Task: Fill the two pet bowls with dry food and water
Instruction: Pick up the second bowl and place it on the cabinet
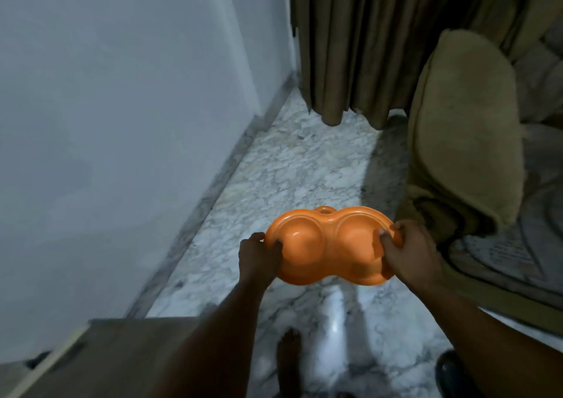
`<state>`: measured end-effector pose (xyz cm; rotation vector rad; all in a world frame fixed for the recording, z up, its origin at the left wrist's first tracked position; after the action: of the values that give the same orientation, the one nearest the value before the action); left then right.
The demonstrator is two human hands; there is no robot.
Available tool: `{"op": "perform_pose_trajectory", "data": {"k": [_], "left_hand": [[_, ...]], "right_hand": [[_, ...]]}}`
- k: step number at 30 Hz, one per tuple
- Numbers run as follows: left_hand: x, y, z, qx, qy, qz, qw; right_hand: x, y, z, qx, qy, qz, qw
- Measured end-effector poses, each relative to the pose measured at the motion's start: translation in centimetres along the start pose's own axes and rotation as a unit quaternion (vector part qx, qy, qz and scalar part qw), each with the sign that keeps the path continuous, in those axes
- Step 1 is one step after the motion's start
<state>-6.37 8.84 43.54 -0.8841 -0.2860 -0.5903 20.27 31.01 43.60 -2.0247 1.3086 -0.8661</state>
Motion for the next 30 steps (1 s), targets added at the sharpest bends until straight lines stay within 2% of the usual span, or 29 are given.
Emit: {"op": "perform_pose_trajectory", "data": {"k": [7, 11, 15, 21, 30], "left_hand": [[16.4, -20.9, 3.2, 0.096, -0.027, 0.139, 0.985], [23.1, -30.5, 2.0, 0.136, -0.014, 0.191, 0.972], [29.6, -39.6, -2.4, 0.163, -0.012, 0.237, 0.958], [42.7, -52.1, -14.1, 0.174, -0.018, 0.318, 0.932], [63.8, -65.2, -36.4, 0.179, -0.145, 0.445, 0.865]], "right_hand": [[10.3, -12.2, -19.4, -0.025, -0.125, -0.02, 0.992], [16.8, -14.6, -28.0, -0.045, -0.2, -0.039, 0.978], [25.4, -15.1, -36.1, -0.045, -0.272, -0.051, 0.96], [42.1, -11.3, -44.3, -0.066, -0.348, -0.097, 0.93], [70.2, 1.7, -52.5, -0.051, -0.452, -0.266, 0.85]]}}
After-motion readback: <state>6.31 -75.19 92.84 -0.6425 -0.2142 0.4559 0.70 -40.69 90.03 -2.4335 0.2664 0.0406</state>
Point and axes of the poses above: each hand's wrist, its own x-axis away from the middle knuckle, its own y-axis out of the palm, z = x × y, the point moved 9 cm from there along -x, towards the middle knuckle, and after that the axes turned 1 degree about -y, right-handed, at the moved point
